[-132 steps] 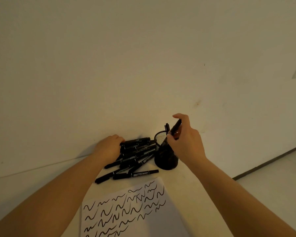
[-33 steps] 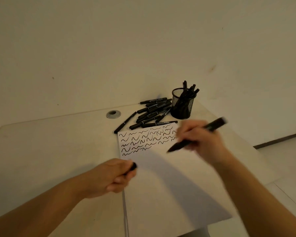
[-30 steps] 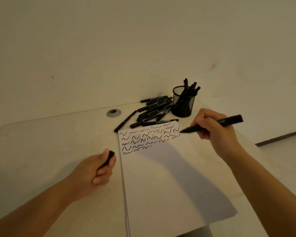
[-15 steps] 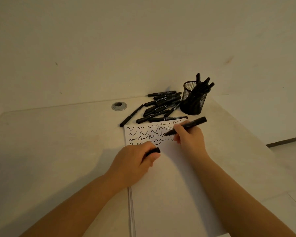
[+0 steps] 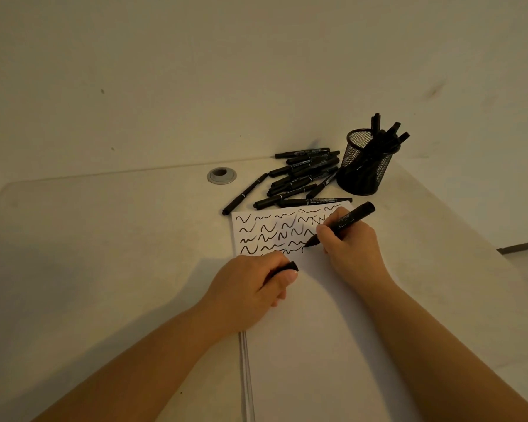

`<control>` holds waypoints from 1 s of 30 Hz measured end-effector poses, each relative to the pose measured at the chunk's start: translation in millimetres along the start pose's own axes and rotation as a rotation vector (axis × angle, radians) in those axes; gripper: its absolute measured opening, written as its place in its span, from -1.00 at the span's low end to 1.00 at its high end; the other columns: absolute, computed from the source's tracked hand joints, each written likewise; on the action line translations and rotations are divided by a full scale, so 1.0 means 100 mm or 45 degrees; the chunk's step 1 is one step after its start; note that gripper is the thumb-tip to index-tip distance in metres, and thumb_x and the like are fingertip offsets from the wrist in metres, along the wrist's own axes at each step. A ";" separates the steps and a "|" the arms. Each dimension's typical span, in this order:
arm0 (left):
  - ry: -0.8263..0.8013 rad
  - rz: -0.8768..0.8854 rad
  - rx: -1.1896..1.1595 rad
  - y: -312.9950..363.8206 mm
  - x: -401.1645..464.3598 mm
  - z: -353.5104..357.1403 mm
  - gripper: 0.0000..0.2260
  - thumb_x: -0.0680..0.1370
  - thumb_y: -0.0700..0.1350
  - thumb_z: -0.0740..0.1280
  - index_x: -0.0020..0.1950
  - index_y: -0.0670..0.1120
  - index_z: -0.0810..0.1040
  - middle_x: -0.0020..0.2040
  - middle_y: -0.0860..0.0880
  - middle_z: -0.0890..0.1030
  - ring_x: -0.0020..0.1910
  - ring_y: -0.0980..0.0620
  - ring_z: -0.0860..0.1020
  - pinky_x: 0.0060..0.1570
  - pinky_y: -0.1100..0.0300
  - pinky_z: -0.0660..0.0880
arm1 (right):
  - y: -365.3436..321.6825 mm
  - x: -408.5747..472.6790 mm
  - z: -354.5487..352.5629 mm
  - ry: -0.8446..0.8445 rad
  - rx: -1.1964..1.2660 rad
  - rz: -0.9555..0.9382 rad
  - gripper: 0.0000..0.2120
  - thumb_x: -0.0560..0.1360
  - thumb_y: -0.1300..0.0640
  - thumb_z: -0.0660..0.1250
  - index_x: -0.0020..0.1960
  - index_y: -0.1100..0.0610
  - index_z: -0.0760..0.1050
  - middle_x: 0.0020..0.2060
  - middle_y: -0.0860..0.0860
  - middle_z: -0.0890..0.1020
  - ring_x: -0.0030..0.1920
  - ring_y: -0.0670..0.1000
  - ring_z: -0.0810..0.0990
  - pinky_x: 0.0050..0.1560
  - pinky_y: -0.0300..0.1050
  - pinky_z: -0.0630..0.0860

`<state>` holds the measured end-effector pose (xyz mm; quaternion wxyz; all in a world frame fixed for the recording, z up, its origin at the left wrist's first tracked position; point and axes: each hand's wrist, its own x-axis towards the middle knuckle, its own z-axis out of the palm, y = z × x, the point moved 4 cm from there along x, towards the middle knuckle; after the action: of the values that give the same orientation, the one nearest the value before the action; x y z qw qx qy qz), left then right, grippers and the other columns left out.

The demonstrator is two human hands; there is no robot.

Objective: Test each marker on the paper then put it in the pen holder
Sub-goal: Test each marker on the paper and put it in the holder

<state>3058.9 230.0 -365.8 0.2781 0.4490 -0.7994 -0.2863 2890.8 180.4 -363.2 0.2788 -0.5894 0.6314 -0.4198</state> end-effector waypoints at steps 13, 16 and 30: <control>0.011 -0.021 -0.093 -0.01 0.00 0.00 -0.81 0.58 0.05 0.09 -0.18 0.17 0.42 -0.33 0.23 0.57 -0.39 0.22 0.56 -0.31 0.35 0.47 | -0.16 -0.03 -0.29 0.307 0.349 -0.008 -0.87 0.48 0.16 0.31 -0.21 -0.03 0.48 -0.40 -0.02 0.58 -0.39 -0.16 0.55 -0.38 -0.32 0.46; 0.023 -0.025 -0.087 -0.02 0.00 0.00 -0.82 0.55 0.08 0.07 -0.16 0.13 0.43 -0.30 0.17 0.59 -0.37 0.21 0.56 -0.28 0.30 0.48 | -0.26 -0.06 -0.27 0.139 0.672 0.109 -0.86 0.47 0.18 0.32 -0.24 0.02 0.55 -0.49 -0.05 0.55 -0.50 -0.16 0.47 -0.50 -0.33 0.40; 0.012 -0.038 -0.135 -0.04 0.00 0.00 -0.91 0.56 0.03 0.17 -0.10 0.18 0.44 -0.21 0.22 0.58 -0.33 0.24 0.56 -0.28 0.41 0.46 | -0.01 -0.31 0.00 -0.003 1.118 0.359 -0.73 0.51 0.09 0.19 -0.34 0.13 0.47 -0.62 0.02 0.41 -0.59 -0.05 0.31 -0.56 -0.25 0.31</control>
<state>3061.2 228.3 -368.0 0.3009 0.4470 -0.7750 -0.3301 2896.2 210.8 -366.6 0.5573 -0.3241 0.4675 -0.6049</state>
